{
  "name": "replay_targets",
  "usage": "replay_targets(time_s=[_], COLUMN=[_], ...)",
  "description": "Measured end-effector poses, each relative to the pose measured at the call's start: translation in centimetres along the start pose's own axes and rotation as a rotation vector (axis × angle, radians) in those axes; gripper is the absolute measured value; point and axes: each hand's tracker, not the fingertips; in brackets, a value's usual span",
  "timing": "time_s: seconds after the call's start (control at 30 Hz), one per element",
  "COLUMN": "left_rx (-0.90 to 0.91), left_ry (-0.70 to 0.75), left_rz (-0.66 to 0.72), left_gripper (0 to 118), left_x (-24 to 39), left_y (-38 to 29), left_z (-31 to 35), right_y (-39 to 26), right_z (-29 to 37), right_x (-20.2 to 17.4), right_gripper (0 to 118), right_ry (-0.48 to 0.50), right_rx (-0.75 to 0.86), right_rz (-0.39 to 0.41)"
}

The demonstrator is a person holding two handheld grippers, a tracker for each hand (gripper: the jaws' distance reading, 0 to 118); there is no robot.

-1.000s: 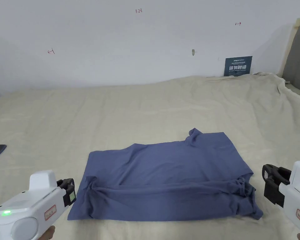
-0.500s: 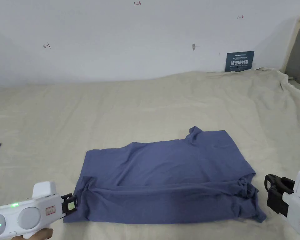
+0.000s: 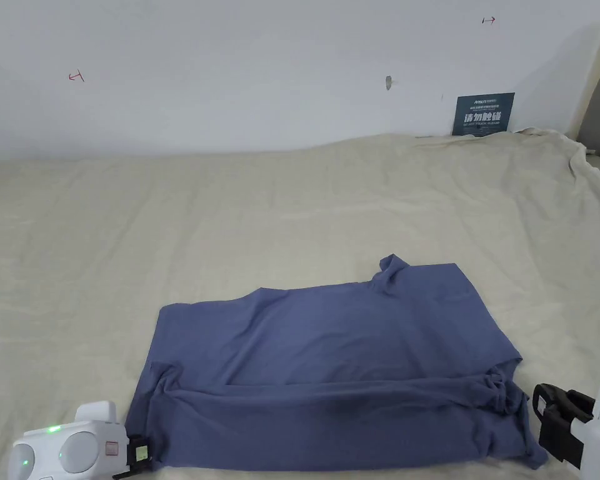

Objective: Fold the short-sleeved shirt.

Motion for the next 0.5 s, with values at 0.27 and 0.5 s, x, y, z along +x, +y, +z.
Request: replay_targets(time_s=[0.27, 0.5], left_rx=[0.034, 0.180], left_ry=[-0.055, -0.141], left_rz=[-0.022, -0.005], left_gripper=[3, 3], left_x=[-0.7, -1.7], left_y=[0.1, 0.7], left_z=[1.4, 5.4], right_y=[-1.8, -4.3], right_z=[-4.3, -9.8], right_x=[0.3, 1.1], right_gripper=[3, 72], right_ry=[-0.077, -0.148], right_rx=[-0.120, -0.297], right_rz=[-0.021, 0.049])
